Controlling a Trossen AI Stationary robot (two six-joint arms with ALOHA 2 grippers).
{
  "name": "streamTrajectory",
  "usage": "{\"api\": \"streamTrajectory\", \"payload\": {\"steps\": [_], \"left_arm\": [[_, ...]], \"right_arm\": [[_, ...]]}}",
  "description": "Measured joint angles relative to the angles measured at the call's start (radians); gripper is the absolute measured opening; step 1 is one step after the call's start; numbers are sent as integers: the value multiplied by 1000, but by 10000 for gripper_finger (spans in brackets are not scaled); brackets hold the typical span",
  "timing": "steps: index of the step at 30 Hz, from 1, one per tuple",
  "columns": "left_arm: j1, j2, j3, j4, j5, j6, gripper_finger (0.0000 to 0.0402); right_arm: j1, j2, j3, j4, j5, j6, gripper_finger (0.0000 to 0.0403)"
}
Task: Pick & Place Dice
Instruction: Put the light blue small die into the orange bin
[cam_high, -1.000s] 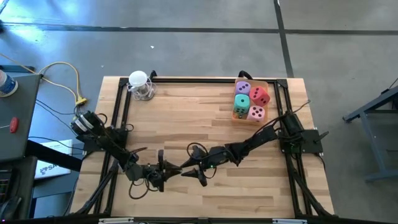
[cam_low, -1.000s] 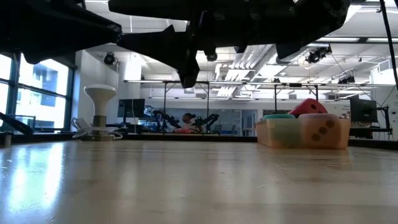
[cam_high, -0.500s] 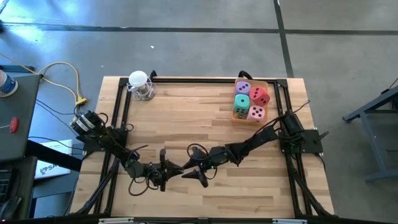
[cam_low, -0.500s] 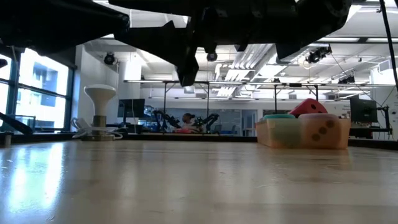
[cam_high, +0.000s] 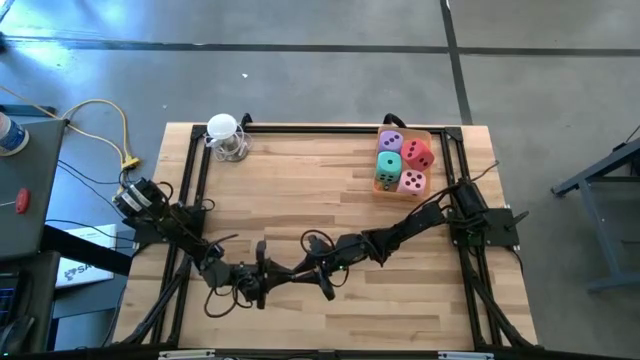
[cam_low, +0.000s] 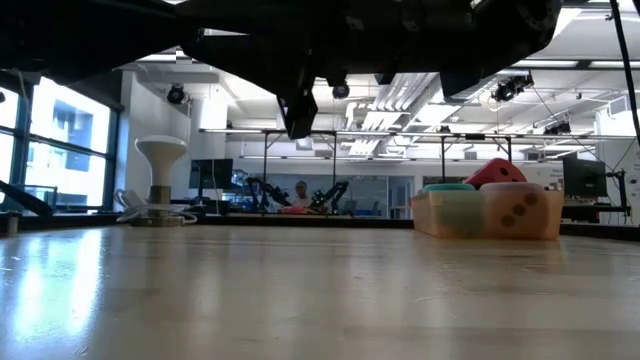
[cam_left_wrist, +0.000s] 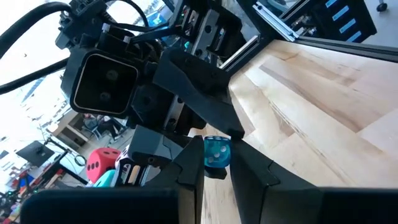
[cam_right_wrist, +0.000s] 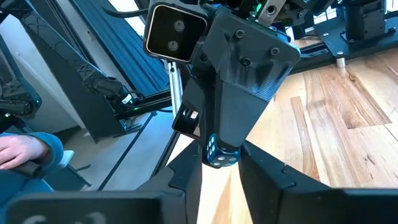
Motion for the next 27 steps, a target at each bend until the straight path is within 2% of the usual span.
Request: {"api": "streamTrajectory", "payload": {"steps": [5,16,27], "left_arm": [[-10,0,0,-6,-1,6,50],[-7,0,0,-42,42,-5,50],[-3,0,0,-56,50,-23,50]], "right_arm": [[0,0,0,0,-3,-9,74],[1,1,0,-6,-6,-14,81],[-2,1,0,-8,-27,-18,61]]}}
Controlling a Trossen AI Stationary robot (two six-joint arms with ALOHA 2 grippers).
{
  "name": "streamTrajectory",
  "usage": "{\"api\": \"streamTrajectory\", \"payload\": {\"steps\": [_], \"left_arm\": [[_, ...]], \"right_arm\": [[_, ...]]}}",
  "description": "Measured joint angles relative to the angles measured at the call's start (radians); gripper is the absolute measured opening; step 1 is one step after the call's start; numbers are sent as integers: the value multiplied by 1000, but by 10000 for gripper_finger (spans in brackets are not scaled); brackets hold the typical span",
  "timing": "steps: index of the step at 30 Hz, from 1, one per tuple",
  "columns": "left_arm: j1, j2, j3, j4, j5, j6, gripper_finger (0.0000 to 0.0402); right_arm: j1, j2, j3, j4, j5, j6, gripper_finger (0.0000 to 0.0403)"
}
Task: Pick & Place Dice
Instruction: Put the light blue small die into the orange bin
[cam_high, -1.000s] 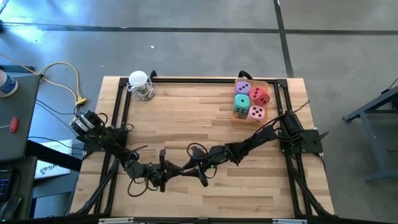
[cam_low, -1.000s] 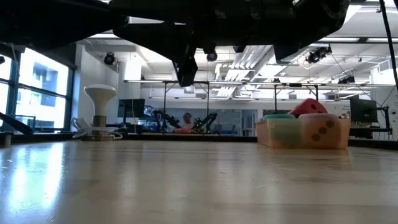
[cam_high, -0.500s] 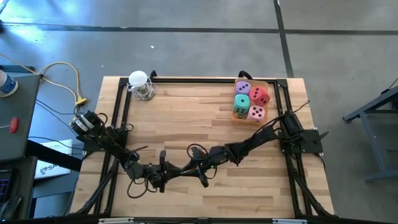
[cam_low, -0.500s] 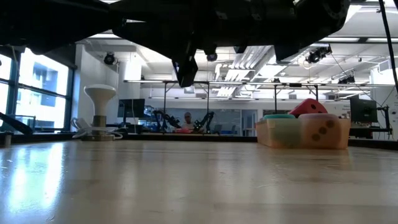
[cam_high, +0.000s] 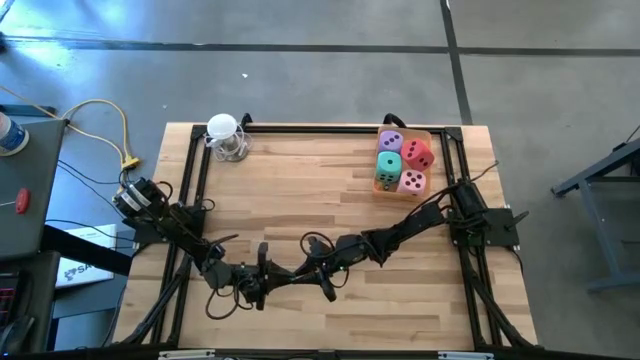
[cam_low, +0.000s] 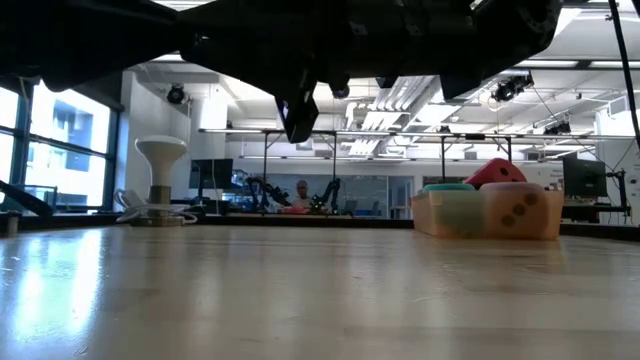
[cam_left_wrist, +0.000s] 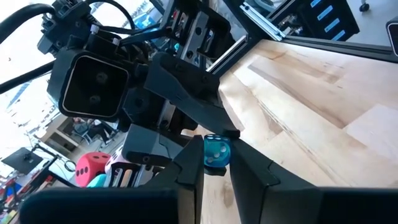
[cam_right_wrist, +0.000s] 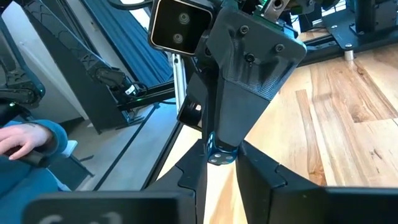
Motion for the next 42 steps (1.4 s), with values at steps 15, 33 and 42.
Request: {"api": "streamTrajectory", "payload": {"steps": [15,33,42], "left_arm": [[0,3,-4,13,-78,-30,122],[-44,3,-3,-4,-165,-139,125],[-44,2,-2,-47,-159,-205,125]], "right_arm": [[1,-3,2,-1,-3,-26,50],[16,-247,4,-779,462,-11,50],[-26,-398,2,-1524,898,384,50]]}}
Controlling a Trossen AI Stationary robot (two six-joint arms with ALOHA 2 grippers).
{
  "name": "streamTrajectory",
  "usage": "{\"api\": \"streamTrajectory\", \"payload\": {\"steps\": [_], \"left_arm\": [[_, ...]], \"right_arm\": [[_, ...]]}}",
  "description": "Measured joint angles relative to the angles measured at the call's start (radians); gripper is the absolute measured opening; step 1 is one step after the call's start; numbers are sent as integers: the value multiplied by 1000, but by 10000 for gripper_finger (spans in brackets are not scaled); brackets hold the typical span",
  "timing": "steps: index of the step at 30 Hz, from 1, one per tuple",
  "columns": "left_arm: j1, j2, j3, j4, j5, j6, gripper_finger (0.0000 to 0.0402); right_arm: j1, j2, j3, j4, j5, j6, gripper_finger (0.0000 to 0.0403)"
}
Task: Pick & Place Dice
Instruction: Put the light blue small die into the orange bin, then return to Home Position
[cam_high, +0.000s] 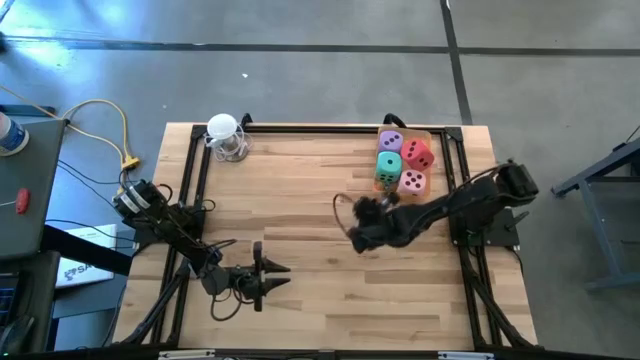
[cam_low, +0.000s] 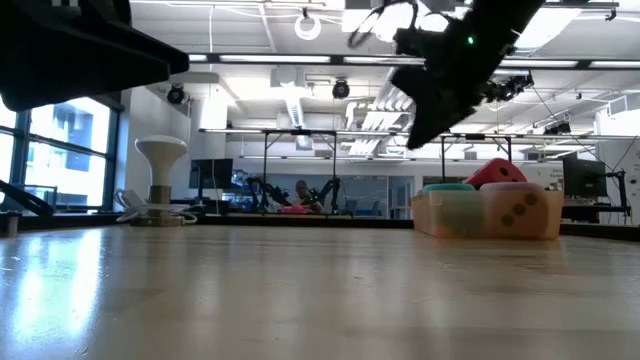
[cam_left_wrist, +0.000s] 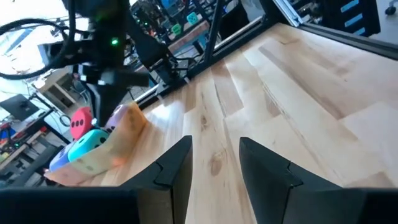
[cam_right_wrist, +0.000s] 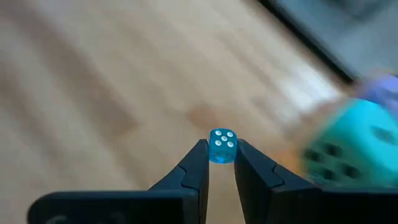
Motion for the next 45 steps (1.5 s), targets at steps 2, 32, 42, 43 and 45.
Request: {"api": "streamTrajectory", "payload": {"steps": [2,32,42,43,45], "left_arm": [[0,0,0,0,0,-14,125],[0,0,0,-8,2,-72,125],[16,-4,0,-61,95,-287,123],[24,-6,0,-71,120,-314,121],[47,-7,0,-73,129,-355,114]], "right_arm": [[-31,-11,0,-110,8,76,50],[-360,-18,-1,-290,-196,59,206],[-274,-157,-1,-330,-239,-94,108],[-259,-176,-1,-332,-239,-109,86],[-228,-217,-1,-348,-241,-116,42]]}}
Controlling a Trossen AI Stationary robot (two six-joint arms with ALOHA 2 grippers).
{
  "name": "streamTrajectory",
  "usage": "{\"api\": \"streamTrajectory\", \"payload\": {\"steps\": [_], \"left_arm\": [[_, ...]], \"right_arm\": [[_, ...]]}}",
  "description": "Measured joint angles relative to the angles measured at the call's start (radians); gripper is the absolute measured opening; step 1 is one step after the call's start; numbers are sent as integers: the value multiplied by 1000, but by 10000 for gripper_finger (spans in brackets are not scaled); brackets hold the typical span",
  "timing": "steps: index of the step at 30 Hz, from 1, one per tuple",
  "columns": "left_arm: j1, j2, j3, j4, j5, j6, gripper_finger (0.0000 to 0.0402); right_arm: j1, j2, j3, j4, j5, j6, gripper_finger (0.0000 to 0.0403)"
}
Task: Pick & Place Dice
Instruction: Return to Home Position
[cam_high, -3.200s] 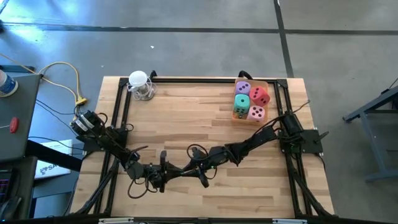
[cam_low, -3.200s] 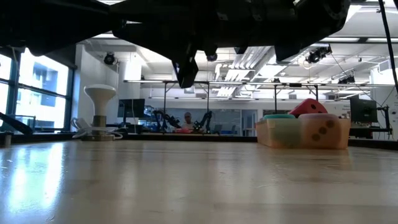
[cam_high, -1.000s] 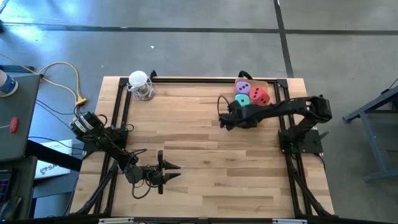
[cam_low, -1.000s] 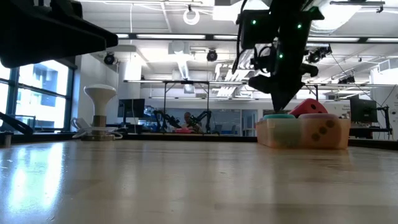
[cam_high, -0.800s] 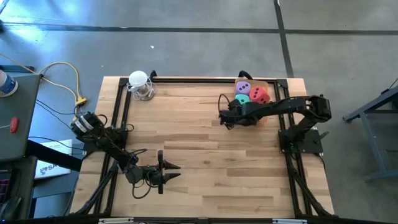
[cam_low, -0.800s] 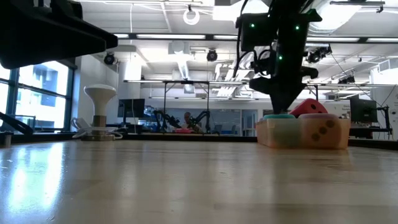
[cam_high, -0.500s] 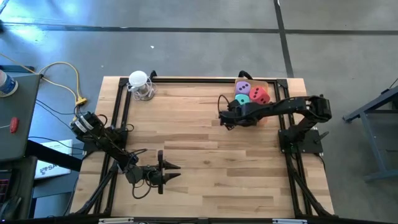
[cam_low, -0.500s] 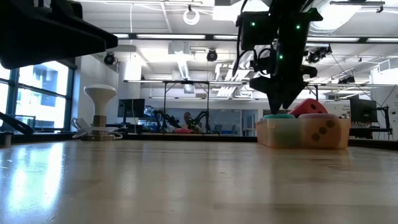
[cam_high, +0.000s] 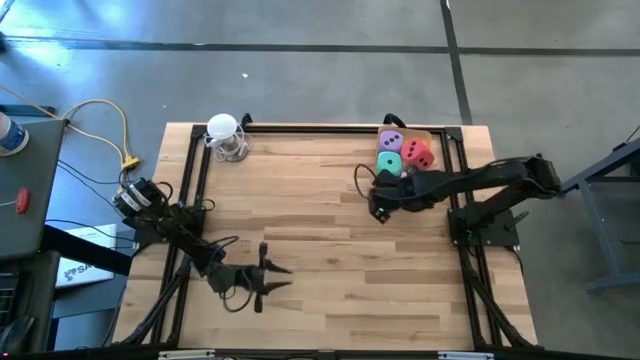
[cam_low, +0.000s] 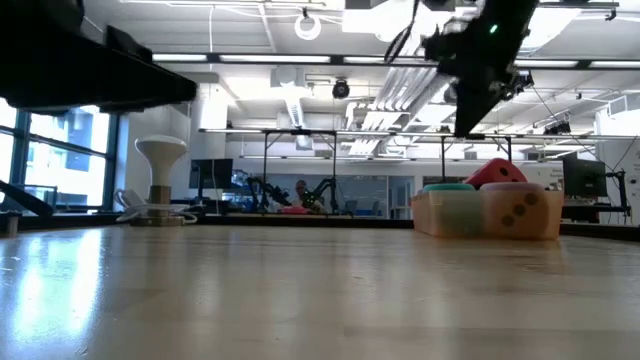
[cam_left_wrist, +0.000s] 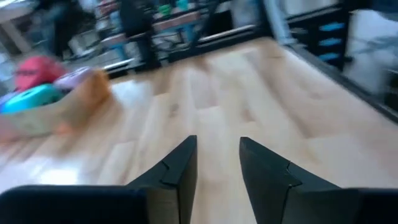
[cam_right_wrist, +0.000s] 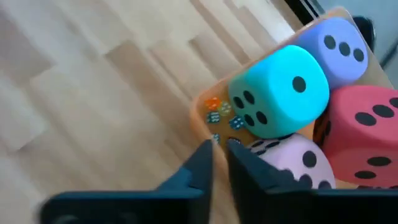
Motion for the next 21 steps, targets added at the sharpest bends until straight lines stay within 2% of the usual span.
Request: {"api": "streamTrajectory", "payload": {"steps": [2,8,14,16,18,21], "left_arm": [[21,-1,0,0,-26,-17,105],[50,-60,0,-45,-52,7,74],[79,-266,1,-281,-121,-65,13],[99,-365,1,-398,-130,-83,4],[126,-472,1,-514,-127,-102,2],[176,-652,1,-690,-78,-157,1]], "right_arm": [[42,-40,0,-10,5,-8,12],[210,-205,-10,-32,87,-1,2],[357,-432,-140,15,162,45,2],[388,-519,-220,150,153,45,2],[392,-609,-317,326,126,-34,3],[391,-708,-460,625,5,-203,3]]}}
